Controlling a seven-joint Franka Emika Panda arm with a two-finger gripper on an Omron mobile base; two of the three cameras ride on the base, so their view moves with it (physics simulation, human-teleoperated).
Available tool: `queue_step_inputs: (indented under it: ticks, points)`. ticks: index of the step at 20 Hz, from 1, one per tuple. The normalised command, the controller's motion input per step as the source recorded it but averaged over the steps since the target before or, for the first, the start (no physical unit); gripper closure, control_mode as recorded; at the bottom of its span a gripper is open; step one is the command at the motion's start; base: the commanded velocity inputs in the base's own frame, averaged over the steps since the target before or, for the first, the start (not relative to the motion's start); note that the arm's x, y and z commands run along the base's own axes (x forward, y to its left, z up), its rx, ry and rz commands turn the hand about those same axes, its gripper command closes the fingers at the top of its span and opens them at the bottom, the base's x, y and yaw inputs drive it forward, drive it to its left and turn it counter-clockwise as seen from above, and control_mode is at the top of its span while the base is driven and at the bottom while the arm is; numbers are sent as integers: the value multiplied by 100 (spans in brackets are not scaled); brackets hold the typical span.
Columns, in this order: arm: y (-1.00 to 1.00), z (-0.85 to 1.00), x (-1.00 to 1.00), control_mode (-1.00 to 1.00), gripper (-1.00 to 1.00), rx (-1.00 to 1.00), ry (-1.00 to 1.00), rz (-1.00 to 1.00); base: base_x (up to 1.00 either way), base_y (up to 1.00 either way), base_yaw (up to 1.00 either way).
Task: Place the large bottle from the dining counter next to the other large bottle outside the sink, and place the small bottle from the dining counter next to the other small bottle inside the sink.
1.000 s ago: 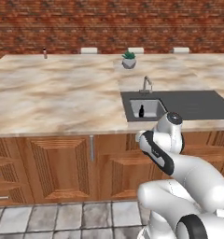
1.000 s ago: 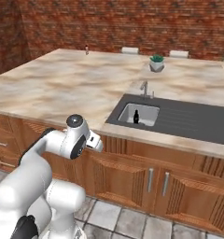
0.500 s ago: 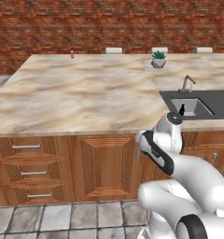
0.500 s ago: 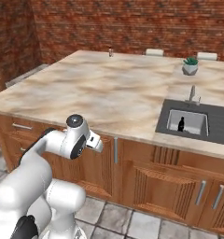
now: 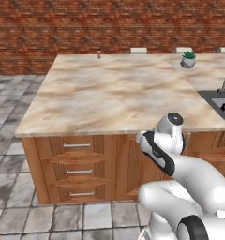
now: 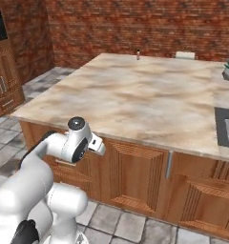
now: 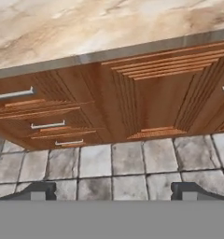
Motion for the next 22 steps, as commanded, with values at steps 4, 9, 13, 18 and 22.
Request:
queue_step_inputs:
  ticks: [4,9,13,18,22]
  points:
    - [0,0,0,100,-100,0,0,0,0,100,0]
    - [0,0,0,100,-100,0,0,0,0,100,0]
    - [0,0,0,100,-100,0,0,0,0,100,0]
    - [0,0,0,100,-100,0,0,0,0,100,0]
    - [0,0,0,100,-100,0,0,0,0,100,0]
